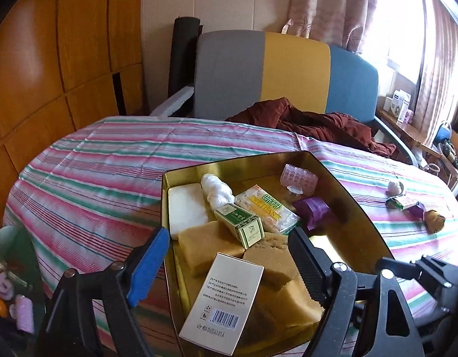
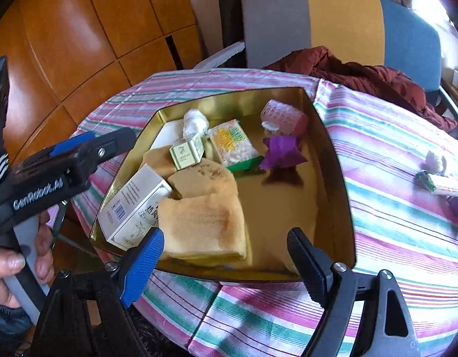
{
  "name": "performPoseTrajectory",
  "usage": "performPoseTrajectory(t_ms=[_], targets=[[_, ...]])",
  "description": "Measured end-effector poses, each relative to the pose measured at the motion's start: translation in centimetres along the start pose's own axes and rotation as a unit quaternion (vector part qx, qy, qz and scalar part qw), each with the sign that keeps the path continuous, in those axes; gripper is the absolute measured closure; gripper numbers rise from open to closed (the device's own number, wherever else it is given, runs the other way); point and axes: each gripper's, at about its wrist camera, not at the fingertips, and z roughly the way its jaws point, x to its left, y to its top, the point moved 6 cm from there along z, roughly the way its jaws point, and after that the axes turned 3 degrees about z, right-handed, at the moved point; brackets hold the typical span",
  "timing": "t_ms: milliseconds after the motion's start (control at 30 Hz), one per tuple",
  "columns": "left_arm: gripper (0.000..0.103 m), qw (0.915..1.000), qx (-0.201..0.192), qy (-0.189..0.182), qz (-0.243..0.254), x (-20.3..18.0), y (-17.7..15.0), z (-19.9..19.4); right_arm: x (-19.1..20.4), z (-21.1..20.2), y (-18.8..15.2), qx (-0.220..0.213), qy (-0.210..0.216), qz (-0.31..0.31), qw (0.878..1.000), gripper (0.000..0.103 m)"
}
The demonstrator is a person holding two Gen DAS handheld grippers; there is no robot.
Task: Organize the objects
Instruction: 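Lower the medicine box and sponge into the gold tray and open both tools, then move both tools back from the gold tray to the remaining items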
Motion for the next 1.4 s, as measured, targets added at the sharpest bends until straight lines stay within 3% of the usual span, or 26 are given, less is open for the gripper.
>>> performPoseTrajectory(t_ms=[600, 967, 1200, 1400], targets=[[0.013, 0.9993, -0.009, -0.010, 0.034, -2.8, -0.1, -1.2, -3.4, -1.8, 0.8, -0.026, -0.031, 0.034, 0.999, 0.017], [0.008, 0.9983, -0.010, -0.022, 0.052, -4.4, 0.1, -1.5, -9.8, -3.4, 1.3, -0.029, -0.090, 0.082, 0.992, 0.017], [0.008, 0.9971, -0.013, -0.043, 0.062, -5.8, 0.8, -1.3, -18.3, -6.5, 1.5, -0.034, -0.149, 0.154, 0.976, 0.017], [0.008, 0.9944, -0.013, -0.061, 0.086, -8.0, 1.5, -1.1, -27.2, -11.1, 1.0, -0.062, -0.216, 0.240, 0.944, 0.017]])
